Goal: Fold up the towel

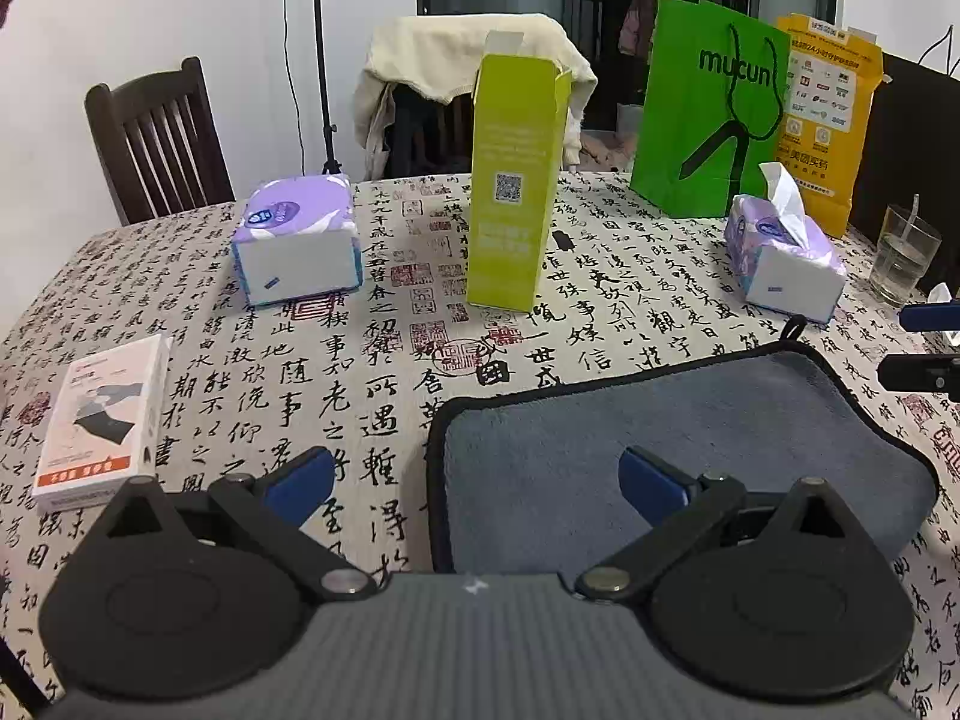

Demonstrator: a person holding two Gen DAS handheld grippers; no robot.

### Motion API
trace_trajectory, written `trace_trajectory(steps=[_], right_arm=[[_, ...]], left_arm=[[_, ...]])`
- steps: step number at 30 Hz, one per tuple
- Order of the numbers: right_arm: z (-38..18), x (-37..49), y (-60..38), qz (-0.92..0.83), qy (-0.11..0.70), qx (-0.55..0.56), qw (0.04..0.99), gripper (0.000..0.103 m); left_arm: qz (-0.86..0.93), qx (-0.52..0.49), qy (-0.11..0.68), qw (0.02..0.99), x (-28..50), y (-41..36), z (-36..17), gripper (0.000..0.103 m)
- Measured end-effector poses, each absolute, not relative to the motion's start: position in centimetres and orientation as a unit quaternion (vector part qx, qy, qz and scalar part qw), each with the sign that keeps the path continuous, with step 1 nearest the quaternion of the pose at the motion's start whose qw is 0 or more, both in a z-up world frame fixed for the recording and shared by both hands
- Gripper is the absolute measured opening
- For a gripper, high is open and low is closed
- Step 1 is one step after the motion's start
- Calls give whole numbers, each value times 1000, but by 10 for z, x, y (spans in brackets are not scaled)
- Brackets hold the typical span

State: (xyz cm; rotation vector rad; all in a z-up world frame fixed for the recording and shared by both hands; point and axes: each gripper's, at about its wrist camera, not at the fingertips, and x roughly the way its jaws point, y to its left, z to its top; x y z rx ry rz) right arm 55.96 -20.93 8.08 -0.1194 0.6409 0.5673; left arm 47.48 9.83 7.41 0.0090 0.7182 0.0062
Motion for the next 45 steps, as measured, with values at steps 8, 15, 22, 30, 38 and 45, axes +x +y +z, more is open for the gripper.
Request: trace_trajectory(steps=[8,15,22,30,38,45], right_arm=[[89,533,-218,273,302,-61,912,99],[95,504,-225,275,297,-64,912,99],[98,473,-227,282,291,-66,912,99],[102,440,-234,284,282,-63,914,99],[104,407,-242,284,273,-61,917,100],[107,376,-249,291,263,-59,918,100]], left_arm=[[1,6,333,943,442,90,88,103],[-4,10,324,946,410,81,95,103],[-6,15,316,948,380,73,100,103],[-13,20,310,951,345,64,102,103],[-18,17,302,953,311,55,105,103],[-24,15,295,955,278,47,105,103]])
